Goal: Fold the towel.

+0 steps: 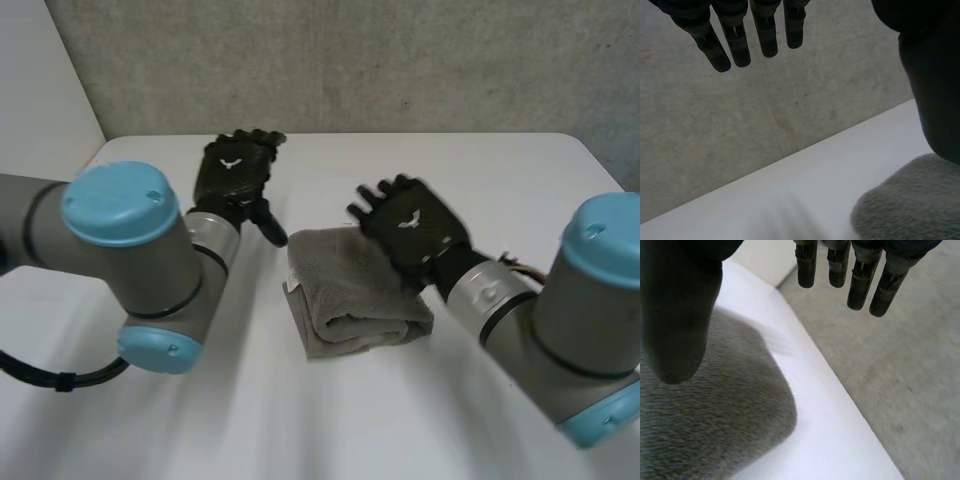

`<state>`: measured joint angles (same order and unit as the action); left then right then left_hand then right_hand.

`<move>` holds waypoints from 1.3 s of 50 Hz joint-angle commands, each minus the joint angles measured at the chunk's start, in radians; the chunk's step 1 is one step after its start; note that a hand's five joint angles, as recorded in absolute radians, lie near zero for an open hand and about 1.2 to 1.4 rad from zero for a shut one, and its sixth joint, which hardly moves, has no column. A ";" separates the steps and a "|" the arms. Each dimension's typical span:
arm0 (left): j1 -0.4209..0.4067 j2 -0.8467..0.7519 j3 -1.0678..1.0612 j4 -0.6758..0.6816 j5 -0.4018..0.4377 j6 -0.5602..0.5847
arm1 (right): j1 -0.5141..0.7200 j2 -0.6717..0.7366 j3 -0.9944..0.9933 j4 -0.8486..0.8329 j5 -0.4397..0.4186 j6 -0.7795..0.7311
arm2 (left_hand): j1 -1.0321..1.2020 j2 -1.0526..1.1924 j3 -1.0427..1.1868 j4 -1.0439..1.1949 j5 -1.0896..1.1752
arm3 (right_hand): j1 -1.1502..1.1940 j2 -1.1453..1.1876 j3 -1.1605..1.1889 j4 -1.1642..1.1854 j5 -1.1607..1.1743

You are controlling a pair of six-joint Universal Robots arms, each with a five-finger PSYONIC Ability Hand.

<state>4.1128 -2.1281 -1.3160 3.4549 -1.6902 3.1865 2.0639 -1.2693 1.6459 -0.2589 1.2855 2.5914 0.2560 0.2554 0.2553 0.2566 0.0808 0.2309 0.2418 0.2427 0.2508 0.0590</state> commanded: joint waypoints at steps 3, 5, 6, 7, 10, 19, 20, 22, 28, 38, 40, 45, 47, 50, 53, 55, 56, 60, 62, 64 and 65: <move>-0.095 -0.119 0.057 -0.010 -0.003 -0.003 | -0.097 0.044 -0.078 0.095 -0.054 0.174 | -0.037 -0.036 -0.036 -0.037 -0.036 | -0.056 -0.067 -0.068 -0.076 -0.059; -0.103 -0.141 0.058 -0.010 -0.005 -0.002 | -0.102 0.093 -0.104 0.110 -0.063 0.188 | -0.037 -0.036 -0.036 -0.037 -0.036 | -0.056 -0.067 -0.068 -0.076 -0.059; -0.109 -0.159 0.055 -0.011 -0.005 0.000 | -0.103 0.138 -0.135 0.127 -0.064 0.205 | -0.034 -0.033 -0.033 -0.034 -0.033 | -0.056 -0.067 -0.068 -0.076 -0.059; -0.112 -0.176 0.049 -0.013 -0.005 0.001 | -0.105 0.181 -0.167 0.142 -0.064 0.223 | -0.034 -0.033 -0.033 -0.034 -0.033 | -0.056 -0.067 -0.068 -0.076 -0.059; -0.114 -0.205 0.037 -0.022 -0.006 0.001 | -0.114 0.258 -0.221 0.185 -0.072 0.268 | -0.034 -0.033 -0.033 -0.034 -0.033 | -0.056 -0.067 -0.068 -0.076 -0.059; -0.109 -0.214 -0.025 -0.043 -0.008 0.004 | -0.113 0.390 -0.305 0.271 -0.072 0.291 | -0.034 -0.033 -0.033 -0.034 -0.033 | -0.056 -0.067 -0.068 -0.076 -0.059; -0.108 -0.207 -0.034 -0.043 -0.008 0.003 | -0.113 0.396 -0.314 0.283 -0.072 0.289 | -0.034 -0.033 -0.033 -0.034 -0.033 | -0.056 -0.067 -0.068 -0.076 -0.059; -0.106 -0.201 -0.040 -0.043 -0.008 0.001 | -0.113 0.398 -0.321 0.293 -0.069 0.291 | -0.037 -0.036 -0.036 -0.037 -0.036 | -0.056 -0.067 -0.068 -0.076 -0.059; -0.106 -0.135 -0.031 -0.045 -0.006 0.003 | -0.103 0.329 -0.327 0.299 -0.063 0.302 | -0.048 -0.048 -0.048 -0.049 -0.048 | -0.056 -0.067 -0.068 -0.076 -0.059; -0.078 0.070 -0.035 -0.071 -0.005 0.001 | -0.103 0.096 -0.331 0.288 -0.029 0.365 | -0.063 -0.062 -0.062 -0.064 -0.062 | -0.056 -0.067 -0.068 -0.076 -0.059; -0.039 0.146 -0.032 -0.108 -0.002 0.009 | -0.105 0.010 -0.342 0.287 0.038 0.410 | -0.063 -0.062 -0.062 -0.064 -0.062 | -0.056 -0.067 -0.068 -0.076 -0.059; 0.024 0.262 -0.002 -0.193 0.001 0.006 | -0.110 -0.076 -0.342 0.285 0.162 0.452 | -0.063 -0.062 -0.062 -0.064 -0.062 | -0.056 -0.067 -0.068 -0.076 -0.059; 0.049 0.295 0.012 -0.223 0.000 0.001 | -0.110 -0.088 -0.341 0.283 0.196 0.458 | -0.063 -0.062 -0.062 -0.064 -0.062 | -0.056 -0.067 -0.068 -0.076 -0.059; 0.081 0.335 0.033 -0.282 -0.002 -0.002 | -0.108 -0.099 -0.342 0.280 0.242 0.460 | -0.063 -0.062 -0.062 -0.064 -0.062 | -0.056 -0.067 -0.068 -0.076 -0.059; 0.087 0.355 0.058 -0.345 -0.003 -0.011 | -0.111 -0.108 -0.347 0.280 0.270 0.460 | -0.066 -0.065 -0.065 -0.067 -0.065 | -0.056 -0.067 -0.068 -0.076 -0.059; 0.089 0.361 0.067 -0.376 -0.003 -0.019 | -0.113 -0.110 -0.351 0.280 0.279 0.461 | -0.066 -0.065 -0.065 -0.067 -0.065 | -0.056 -0.067 -0.068 -0.076 -0.059; 0.089 0.364 0.072 -0.399 -0.003 -0.023 | -0.113 -0.110 -0.353 0.280 0.288 0.460 | -0.066 -0.065 -0.065 -0.067 -0.065 | -0.056 -0.067 -0.068 -0.076 -0.059; 0.089 0.366 0.081 -0.451 -0.003 -0.037 | -0.113 -0.110 -0.357 0.282 0.310 0.460 | -0.063 -0.062 -0.062 -0.064 -0.062 | -0.056 -0.067 -0.068 -0.076 -0.059; 0.089 0.366 0.081 -0.456 -0.003 -0.040 | -0.113 -0.110 -0.362 0.282 0.310 0.460 | -0.063 -0.062 -0.062 -0.064 -0.062 | -0.056 -0.067 -0.068 -0.076 -0.059; 0.089 0.366 0.081 -0.459 -0.005 -0.040 | -0.114 -0.108 -0.367 0.285 0.310 0.460 | -0.066 -0.065 -0.065 -0.067 -0.065 | -0.056 -0.067 -0.068 -0.076 -0.059; 0.089 0.366 0.081 -0.461 -0.005 -0.042 | -0.114 -0.108 -0.374 0.288 0.310 0.460 | -0.063 -0.063 -0.062 -0.064 -0.062 | -0.056 -0.067 -0.068 -0.076 -0.059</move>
<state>4.2047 -1.7587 -1.2353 3.0131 -1.6937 3.1522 1.9510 -1.3808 1.2882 0.0230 1.5936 3.0521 0.2498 0.2494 0.2321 0.2564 0.0673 0.2172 0.2418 0.2426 0.2481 0.0590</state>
